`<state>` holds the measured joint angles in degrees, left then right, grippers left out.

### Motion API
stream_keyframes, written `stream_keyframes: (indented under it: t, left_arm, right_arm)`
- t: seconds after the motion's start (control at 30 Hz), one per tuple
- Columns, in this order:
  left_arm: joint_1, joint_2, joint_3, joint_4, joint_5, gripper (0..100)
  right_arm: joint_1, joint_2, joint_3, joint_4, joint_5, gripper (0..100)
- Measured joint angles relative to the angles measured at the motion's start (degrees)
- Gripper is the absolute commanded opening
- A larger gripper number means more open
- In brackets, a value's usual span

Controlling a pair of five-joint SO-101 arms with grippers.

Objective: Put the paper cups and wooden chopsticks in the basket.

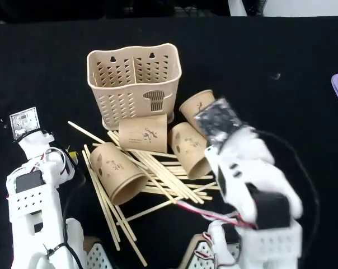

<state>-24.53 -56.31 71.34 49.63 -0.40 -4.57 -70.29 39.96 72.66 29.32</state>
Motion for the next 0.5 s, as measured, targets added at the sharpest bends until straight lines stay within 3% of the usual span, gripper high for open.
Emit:
stream_keyframes:
  t: [0.17, 0.37, 0.5]
  left_arm:
    - [0.0, 0.0, 0.0, 0.0, 0.0, 24]
    - [0.0, 0.0, 0.9, 0.0, 0.0, 24]
    - [0.0, 0.0, 0.9, 0.0, 0.0, 24]
  right_arm:
    - [0.2, 4.0, -9.4, 2.5, -2.1, 6.4]
    - [0.4, 13.4, -2.0, 10.4, 17.8, 35.1]
    - [0.3, 13.5, 8.4, 7.8, 28.9, 38.7]
